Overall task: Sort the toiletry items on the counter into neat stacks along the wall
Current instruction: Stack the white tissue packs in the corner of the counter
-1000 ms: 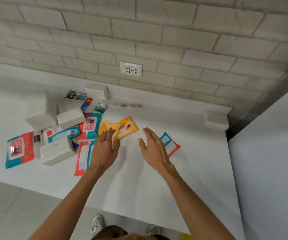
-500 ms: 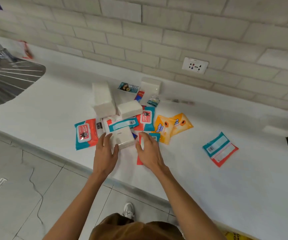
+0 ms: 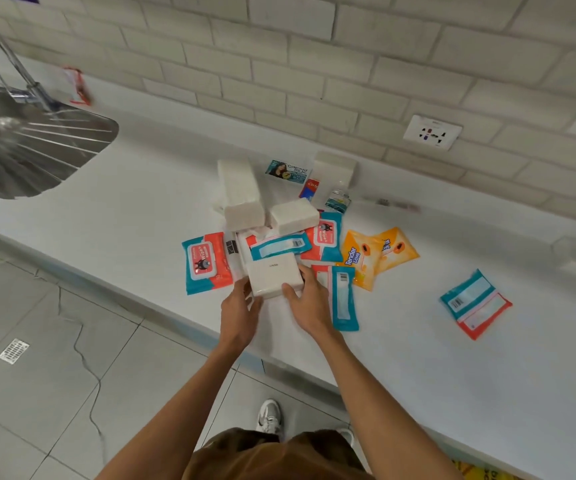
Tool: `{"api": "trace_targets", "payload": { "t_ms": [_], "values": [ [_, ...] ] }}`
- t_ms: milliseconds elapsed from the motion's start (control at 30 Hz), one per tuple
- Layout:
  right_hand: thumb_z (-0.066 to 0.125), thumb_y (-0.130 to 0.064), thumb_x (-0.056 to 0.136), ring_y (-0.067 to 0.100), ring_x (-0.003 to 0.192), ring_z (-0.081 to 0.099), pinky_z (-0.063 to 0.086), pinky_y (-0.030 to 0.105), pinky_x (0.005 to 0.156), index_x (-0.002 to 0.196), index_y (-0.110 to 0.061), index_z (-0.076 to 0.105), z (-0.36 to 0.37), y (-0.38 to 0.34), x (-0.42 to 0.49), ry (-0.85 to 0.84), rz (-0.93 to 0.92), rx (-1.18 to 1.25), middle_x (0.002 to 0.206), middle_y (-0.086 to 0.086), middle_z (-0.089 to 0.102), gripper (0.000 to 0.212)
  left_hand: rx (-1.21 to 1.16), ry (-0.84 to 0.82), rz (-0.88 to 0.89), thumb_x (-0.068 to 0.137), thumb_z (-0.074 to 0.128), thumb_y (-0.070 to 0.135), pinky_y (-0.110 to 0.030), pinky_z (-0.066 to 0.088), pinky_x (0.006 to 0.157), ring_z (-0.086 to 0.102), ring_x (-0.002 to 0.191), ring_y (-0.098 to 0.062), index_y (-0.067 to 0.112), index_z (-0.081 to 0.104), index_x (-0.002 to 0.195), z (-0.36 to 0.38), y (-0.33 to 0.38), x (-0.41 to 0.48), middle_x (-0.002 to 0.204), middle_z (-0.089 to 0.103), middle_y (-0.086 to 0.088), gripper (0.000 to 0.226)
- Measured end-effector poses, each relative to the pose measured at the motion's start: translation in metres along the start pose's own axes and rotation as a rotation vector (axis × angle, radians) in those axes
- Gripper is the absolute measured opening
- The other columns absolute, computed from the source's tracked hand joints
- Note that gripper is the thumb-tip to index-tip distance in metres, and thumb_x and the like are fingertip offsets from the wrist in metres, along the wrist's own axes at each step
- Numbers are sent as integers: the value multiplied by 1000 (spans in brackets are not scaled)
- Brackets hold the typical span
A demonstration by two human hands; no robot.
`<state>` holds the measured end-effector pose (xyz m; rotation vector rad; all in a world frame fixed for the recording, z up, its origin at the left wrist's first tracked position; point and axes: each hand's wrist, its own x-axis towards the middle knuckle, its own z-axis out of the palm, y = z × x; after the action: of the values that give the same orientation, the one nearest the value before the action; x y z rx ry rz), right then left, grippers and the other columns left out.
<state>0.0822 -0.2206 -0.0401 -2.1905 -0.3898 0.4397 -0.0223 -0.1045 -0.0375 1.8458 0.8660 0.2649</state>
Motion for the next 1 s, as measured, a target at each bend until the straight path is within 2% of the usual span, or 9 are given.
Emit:
{"api": "trace_targets", "payload": {
  "t_ms": [133,267,433,533,633,700,767,867,1000],
  "values": [
    [75,-44,94,22,138,56,53,47,106,149,-36,44,-3,2,-3,18,4,33,152,-11,55,64,4,8,8,98,68,24,-47,52,102,64,123,-25,21,52,139,-6,1,-3,141,62,-1,44],
    [85,-46,84,12,131,55,57,38,99,148,-45,37,-11,6,-16,-4,-16,74,151,-15,50,80,48,5,19,95,71,32,-43,55,101,67,116,-23,15,59,137,-16,-2,-8,135,65,-4,46],
    [92,-35,78,10,130,49,56,27,97,141,-46,43,-13,22,-31,-50,-120,-46,147,-11,44,80,105,36,108,92,70,41,-23,56,87,65,95,-11,12,67,128,-23,3,-13,120,68,-5,46],
    [88,-34,84,12,129,48,57,31,96,137,-41,51,-15,27,-31,-32,-116,-40,142,-8,47,66,109,0,131,88,65,53,-31,59,89,64,97,-12,15,68,124,-26,0,-14,120,66,-3,52],
    [84,-40,87,11,124,49,50,15,89,135,-39,52,-22,26,-26,-87,-116,-46,135,-9,51,58,105,-50,130,87,67,56,-31,54,97,59,112,-13,20,60,130,-27,-7,-11,133,58,3,56],
    [82,-41,88,12,125,51,51,18,90,136,-39,49,-25,23,-23,-122,-89,-19,137,-11,52,58,92,-69,99,88,68,55,-33,52,99,57,118,-14,22,55,135,-28,-9,-6,137,56,5,59],
    [81,-40,90,14,124,56,59,23,84,135,-44,43,-24,17,-22,-119,-11,90,139,-15,50,59,56,-78,64,92,68,48,-39,54,101,61,118,-15,22,55,131,-30,-8,-1,134,61,5,49],
    [79,-42,91,15,117,65,56,14,68,128,-49,37,-21,10,-22,-42,59,221,140,-12,56,56,5,-77,74,96,68,34,-43,58,98,67,109,-12,21,53,123,-30,-7,3,129,66,4,33],
    [73,-40,97,10,115,62,58,27,89,131,-35,50,-6,12,-23,55,41,164,135,-14,59,42,54,-7,74,97,68,27,-39,57,95,66,101,-11,20,56,134,-26,-9,4,125,69,-2,39]
  ]
}}
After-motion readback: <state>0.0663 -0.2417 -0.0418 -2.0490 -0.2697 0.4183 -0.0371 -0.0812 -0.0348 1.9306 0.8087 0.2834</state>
